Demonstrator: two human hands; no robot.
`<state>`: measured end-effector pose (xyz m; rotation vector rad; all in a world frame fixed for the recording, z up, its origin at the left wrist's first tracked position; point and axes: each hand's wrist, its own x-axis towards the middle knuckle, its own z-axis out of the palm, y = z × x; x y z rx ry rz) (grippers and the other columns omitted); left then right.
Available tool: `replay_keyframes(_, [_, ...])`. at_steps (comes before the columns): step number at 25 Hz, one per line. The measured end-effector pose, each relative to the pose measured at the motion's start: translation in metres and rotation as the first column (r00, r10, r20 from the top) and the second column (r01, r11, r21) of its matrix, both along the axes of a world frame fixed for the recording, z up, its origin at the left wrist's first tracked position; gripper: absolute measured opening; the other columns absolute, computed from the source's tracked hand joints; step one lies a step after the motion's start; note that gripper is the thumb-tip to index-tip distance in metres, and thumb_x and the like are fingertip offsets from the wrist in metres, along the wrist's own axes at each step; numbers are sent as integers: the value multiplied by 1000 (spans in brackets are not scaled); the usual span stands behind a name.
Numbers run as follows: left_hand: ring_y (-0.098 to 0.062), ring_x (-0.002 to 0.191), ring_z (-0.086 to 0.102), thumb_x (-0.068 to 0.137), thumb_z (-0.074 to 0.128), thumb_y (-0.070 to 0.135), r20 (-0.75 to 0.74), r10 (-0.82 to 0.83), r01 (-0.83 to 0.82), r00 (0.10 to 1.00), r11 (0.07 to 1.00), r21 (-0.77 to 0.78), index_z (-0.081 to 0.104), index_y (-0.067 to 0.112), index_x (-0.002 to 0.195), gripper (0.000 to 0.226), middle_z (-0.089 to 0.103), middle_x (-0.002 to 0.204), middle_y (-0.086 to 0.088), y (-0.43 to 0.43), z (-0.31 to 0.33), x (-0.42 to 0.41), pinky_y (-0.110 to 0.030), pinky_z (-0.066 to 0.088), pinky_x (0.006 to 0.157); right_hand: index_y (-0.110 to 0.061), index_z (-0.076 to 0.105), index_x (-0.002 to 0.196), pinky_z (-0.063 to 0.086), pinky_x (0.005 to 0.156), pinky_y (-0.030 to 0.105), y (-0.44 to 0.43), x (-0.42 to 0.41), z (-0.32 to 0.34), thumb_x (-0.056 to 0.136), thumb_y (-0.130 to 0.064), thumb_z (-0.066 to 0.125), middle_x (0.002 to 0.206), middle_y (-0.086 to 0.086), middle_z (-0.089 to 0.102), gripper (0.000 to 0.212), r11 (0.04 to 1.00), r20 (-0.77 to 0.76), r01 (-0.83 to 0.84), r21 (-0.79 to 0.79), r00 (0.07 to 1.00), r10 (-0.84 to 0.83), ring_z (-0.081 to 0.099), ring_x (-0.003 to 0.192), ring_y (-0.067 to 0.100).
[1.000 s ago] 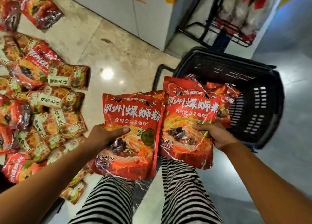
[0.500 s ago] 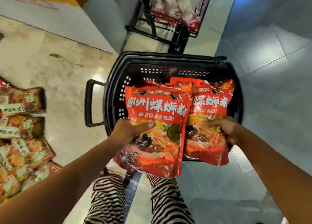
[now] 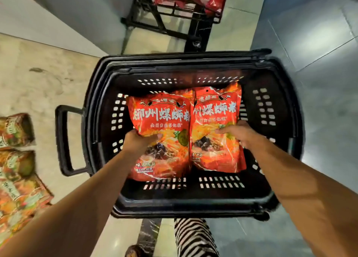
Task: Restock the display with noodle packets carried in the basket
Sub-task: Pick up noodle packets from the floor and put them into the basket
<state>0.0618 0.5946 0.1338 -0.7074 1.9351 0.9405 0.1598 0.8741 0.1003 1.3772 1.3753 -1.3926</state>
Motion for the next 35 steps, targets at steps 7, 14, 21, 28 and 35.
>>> replay_keyframes(7, [-40,150,-4,87,65,47,-256,-900,704,353,436,-561,-7,19,156,104,-9,162,-22,23,-5,23,-47,6,122,-15,1,156,20,119,50,-52,23,-3,71,-58,78,159,26,11,123,601,125,-550,580,789,602,13,147,40])
replay_keyframes(14, [-36,138,-39,65,68,75,169,-969,964,182,141,-227,-47,28,138,144,-49,146,-13,29,-56,4,-63,4,116,-34,-41,140,44,105,50,-57,0,-47,61,-66,79,158,28,2,147,595,220,-690,412,709,670,25,144,42])
replay_keyframes(21, [-41,141,-29,67,73,63,187,-969,979,161,134,-152,-49,21,136,146,-51,141,-19,27,-78,-11,-50,25,117,-41,-42,137,45,100,58,-57,-5,-84,59,-58,84,152,30,9,149,585,241,-695,418,706,666,33,137,47])
replay_keyframes(28, [-42,141,-29,70,69,67,252,-962,990,106,78,-118,-39,19,144,139,-40,149,-18,34,-53,-22,-55,27,115,-36,-34,145,35,110,58,-50,-15,-60,63,-57,83,159,26,-5,144,604,245,-717,349,691,680,16,146,45])
replay_keyframes(35, [-35,151,5,100,37,56,-84,-996,966,-33,-10,-258,-1,14,157,80,0,164,-16,-4,51,-34,-47,13,121,-17,-7,156,33,112,58,-67,-31,49,69,-67,71,162,19,10,127,520,207,-753,403,629,750,21,147,37])
